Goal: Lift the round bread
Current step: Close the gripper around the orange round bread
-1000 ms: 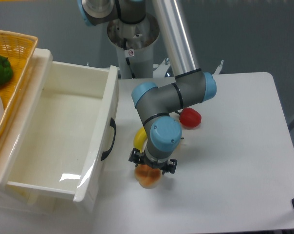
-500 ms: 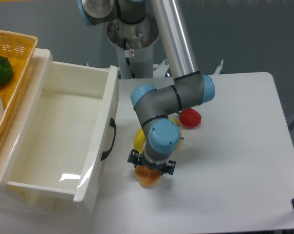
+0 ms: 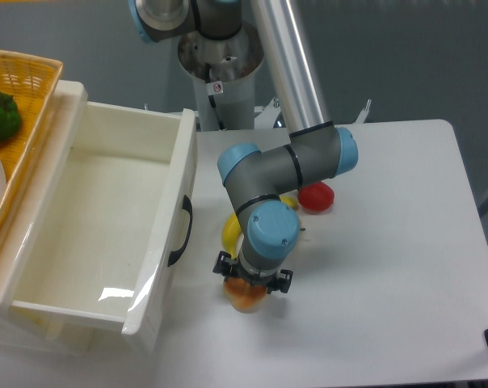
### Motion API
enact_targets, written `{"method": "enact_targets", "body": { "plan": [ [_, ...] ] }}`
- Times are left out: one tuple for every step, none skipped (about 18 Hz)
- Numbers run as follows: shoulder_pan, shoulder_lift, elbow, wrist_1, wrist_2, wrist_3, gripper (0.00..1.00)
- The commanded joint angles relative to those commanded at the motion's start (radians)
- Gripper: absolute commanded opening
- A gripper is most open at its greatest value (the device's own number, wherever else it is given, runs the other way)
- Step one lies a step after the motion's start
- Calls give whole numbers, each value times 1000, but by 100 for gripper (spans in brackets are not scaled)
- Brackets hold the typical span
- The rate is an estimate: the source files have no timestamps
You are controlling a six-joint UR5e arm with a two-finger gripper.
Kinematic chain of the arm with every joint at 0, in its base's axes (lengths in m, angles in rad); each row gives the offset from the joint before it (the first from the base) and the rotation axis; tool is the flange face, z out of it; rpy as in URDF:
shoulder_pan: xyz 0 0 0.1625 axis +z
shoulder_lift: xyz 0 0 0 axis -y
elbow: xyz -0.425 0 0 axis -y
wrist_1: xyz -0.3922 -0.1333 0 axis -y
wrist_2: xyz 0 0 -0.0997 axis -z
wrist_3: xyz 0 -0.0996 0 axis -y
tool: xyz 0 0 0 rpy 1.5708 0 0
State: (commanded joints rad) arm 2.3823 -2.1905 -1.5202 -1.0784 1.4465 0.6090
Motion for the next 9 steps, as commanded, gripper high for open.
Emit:
{"method": "enact_targets", "body": {
  "plan": [
    [-2, -5, 3, 0, 0, -12, 84],
    [-2, -8, 8, 0, 2, -29, 80],
    [-2, -9, 11, 0, 2, -34, 76],
    [-6, -9, 11, 0, 2, -34, 71],
    [-6, -9, 11, 0, 2, -34, 67],
    [-6, -9, 11, 0, 2, -34, 64],
    [-6, -8, 11, 0, 2, -34, 51],
    [-6, -6, 11, 0, 0, -34, 34],
    [-6, -3, 12, 0, 0, -32, 17]
  ]
}}
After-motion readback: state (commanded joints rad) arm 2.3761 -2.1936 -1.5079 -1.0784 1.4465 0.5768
